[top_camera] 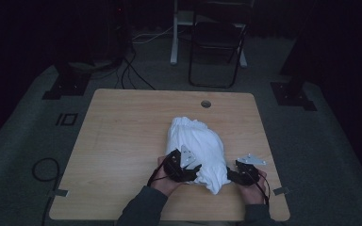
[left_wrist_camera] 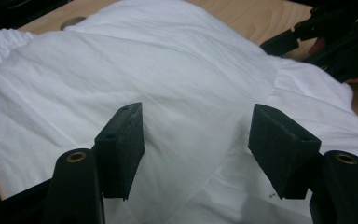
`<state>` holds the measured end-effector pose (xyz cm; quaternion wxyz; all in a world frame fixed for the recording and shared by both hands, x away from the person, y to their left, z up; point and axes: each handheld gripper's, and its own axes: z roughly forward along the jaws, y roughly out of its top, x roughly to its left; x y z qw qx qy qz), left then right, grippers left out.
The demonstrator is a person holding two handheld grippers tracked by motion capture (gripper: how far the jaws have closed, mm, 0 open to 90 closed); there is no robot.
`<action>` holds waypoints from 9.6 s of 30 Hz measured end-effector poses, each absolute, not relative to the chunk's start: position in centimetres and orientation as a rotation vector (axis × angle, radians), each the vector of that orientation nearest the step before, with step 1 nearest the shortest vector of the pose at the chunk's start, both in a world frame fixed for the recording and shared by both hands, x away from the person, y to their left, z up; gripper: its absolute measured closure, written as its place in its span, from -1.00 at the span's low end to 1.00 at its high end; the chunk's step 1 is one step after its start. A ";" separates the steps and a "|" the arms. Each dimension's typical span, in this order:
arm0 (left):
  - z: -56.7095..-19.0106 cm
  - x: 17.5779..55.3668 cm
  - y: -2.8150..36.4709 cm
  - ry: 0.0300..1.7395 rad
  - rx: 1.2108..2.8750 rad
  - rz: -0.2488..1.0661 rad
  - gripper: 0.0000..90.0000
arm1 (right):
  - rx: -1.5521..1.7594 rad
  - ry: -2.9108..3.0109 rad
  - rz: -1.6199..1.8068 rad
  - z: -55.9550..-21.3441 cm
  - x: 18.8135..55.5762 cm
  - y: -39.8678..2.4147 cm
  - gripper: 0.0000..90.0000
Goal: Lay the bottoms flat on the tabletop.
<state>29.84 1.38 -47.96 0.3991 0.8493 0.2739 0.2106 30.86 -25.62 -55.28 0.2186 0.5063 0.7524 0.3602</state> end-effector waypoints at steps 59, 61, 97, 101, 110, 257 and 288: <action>-48.1 31.4 7.9 0.895 2.114 0.675 0.94 | 1.394 2.090 0.996 -55.3 30.9 -25.6 -0.15; -48.0 31.5 8.6 0.917 2.106 0.681 0.94 | 1.393 2.090 0.996 -55.3 30.9 -25.6 -0.15; -44.3 29.5 21.1 1.179 1.821 0.781 0.52 | 1.395 2.090 0.994 -55.3 30.9 -25.6 -0.17; -43.8 29.3 21.0 1.158 1.824 0.786 0.49 | 1.396 2.090 0.994 -55.3 30.9 -25.6 -0.17; -45.1 30.9 19.7 1.185 1.872 0.761 0.26 | 1.395 2.091 0.995 -55.3 31.0 -25.6 -0.17; -48.9 33.9 18.0 1.252 1.918 0.610 -0.02 | 1.166 2.088 1.062 -48.2 34.4 -18.3 0.30; -52.0 34.5 15.8 1.311 2.040 0.529 0.77 | 1.094 2.321 0.878 -52.6 33.6 -11.9 0.94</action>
